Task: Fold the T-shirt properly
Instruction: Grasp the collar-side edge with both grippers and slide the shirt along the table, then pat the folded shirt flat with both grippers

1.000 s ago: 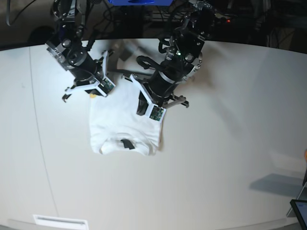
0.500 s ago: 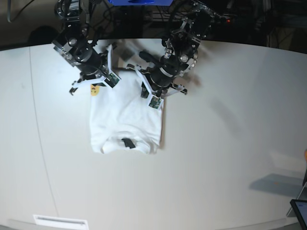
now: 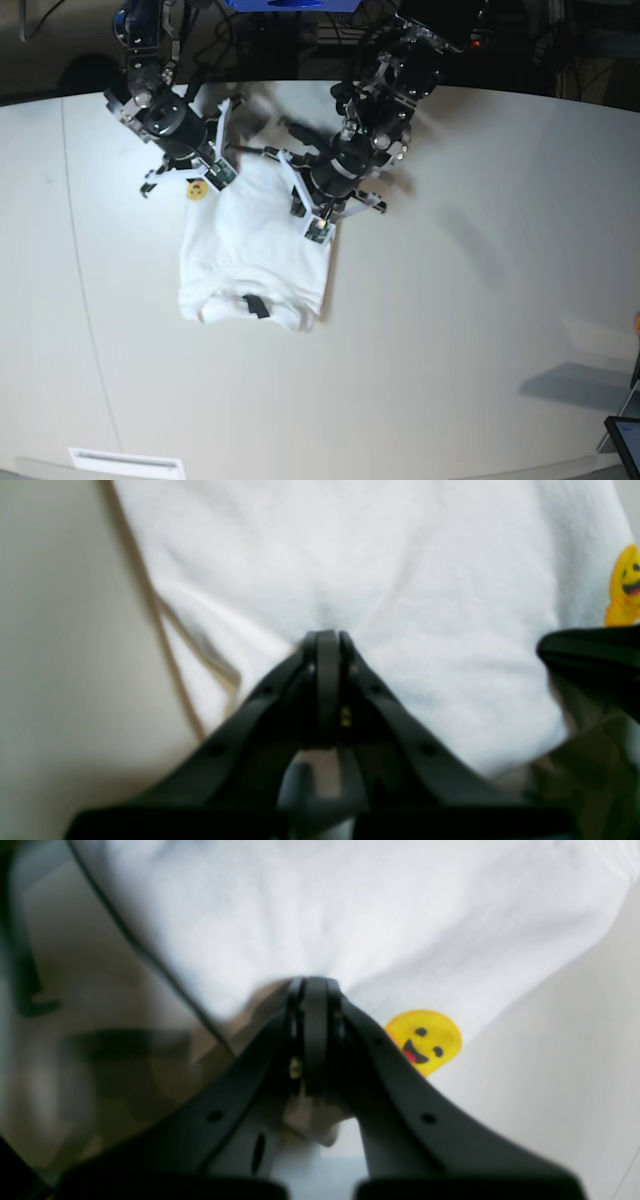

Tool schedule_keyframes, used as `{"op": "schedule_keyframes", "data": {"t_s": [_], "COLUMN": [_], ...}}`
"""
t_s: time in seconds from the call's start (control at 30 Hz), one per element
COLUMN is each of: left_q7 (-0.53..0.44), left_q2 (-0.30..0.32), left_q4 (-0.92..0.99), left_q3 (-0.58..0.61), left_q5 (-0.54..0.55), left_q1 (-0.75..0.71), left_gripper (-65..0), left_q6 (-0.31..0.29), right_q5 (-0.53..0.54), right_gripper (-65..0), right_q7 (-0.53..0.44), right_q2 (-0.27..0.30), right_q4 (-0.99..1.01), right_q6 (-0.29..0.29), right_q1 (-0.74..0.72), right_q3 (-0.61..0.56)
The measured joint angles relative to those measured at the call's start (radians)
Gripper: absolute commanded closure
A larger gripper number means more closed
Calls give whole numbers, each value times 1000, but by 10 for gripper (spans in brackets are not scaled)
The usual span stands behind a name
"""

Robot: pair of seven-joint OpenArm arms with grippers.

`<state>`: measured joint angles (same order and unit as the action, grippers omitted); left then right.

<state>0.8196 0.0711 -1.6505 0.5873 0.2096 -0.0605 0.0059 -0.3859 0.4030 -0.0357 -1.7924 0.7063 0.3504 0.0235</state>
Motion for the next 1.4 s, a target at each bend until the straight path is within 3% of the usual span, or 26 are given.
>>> {"op": "schedule_keyframes", "data": {"t_s": [0.17, 0.43, 0.73, 0.93, 1.17, 1.4], "left_q7": [5, -1, 13, -5, -71, -79], "left_q2": [-18, -119, -214, -219, -229, -232], "left_q4": [45, 170, 316, 391, 455, 514], "left_q3": [87, 105, 105, 202, 219, 224], "left_q5": [0, -3, -11, 0, 20, 42], "left_q1": [60, 127, 243, 307, 333, 386], "left_gripper": [0, 0, 0, 0, 0, 0], "left_q6": [14, 13, 16, 16, 0, -14], "right_q5": [104, 118, 116, 123, 137, 142], "right_gripper": [-4, -4, -3, -3, -3, -3], "right_q7": [1, -14, -14, -31, -37, -47], "right_q2": [9, 82, 87, 121, 129, 126], "right_q4": [43, 114, 184, 257, 306, 296], "right_q6": [1, -1, 1, 2, 12, 1], "right_q1": [-37, -98, -177, -234, -272, -245], "right_q3": [113, 163, 227, 285, 383, 387]}}
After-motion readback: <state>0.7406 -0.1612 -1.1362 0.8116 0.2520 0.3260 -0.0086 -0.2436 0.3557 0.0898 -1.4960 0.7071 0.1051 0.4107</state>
